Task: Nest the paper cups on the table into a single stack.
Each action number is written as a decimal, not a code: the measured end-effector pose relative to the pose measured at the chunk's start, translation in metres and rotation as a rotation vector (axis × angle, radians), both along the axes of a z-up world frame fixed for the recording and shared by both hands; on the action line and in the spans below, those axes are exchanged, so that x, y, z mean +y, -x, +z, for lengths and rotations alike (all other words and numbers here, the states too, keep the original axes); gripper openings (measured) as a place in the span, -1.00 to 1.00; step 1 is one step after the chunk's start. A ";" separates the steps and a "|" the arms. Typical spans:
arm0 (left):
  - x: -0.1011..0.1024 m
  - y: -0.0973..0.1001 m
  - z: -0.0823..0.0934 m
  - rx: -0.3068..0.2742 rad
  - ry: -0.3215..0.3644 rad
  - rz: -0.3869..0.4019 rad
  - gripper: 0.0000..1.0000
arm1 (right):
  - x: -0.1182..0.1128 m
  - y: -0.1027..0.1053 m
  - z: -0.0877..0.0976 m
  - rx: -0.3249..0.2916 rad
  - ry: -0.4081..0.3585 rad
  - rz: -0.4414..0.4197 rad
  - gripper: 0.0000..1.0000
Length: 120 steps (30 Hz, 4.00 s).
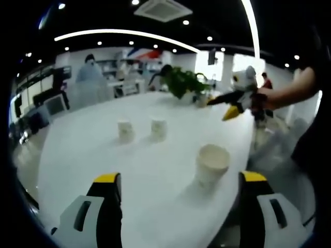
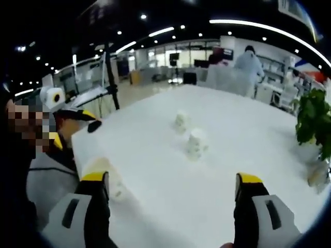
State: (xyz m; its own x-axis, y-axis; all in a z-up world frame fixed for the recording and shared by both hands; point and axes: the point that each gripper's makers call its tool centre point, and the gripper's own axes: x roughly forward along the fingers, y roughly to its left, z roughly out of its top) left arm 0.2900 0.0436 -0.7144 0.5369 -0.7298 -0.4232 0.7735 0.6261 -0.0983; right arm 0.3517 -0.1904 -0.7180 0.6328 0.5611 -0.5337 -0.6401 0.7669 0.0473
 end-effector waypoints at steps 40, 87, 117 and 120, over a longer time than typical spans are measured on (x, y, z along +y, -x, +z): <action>-0.080 -0.082 0.012 0.018 -0.035 -0.069 0.83 | 0.002 -0.004 -0.028 0.011 -0.071 0.015 1.00; -0.192 -0.199 -0.060 0.082 -0.197 -0.108 0.81 | -0.016 0.022 -0.065 0.067 -0.133 0.093 0.97; -0.214 -0.227 -0.080 0.119 -0.185 -0.029 0.48 | -0.040 0.030 -0.075 0.093 -0.153 0.057 0.97; -0.212 -0.229 -0.082 0.131 -0.186 -0.016 0.45 | -0.040 0.029 -0.076 0.093 -0.155 0.056 0.97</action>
State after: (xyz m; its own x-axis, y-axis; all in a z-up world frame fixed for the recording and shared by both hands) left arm 0.5194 -0.1685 -0.7961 0.4578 -0.6404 -0.6167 0.7717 0.6307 -0.0820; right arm 0.3225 -0.2307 -0.7935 0.5507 0.6741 -0.4923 -0.6687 0.7092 0.2231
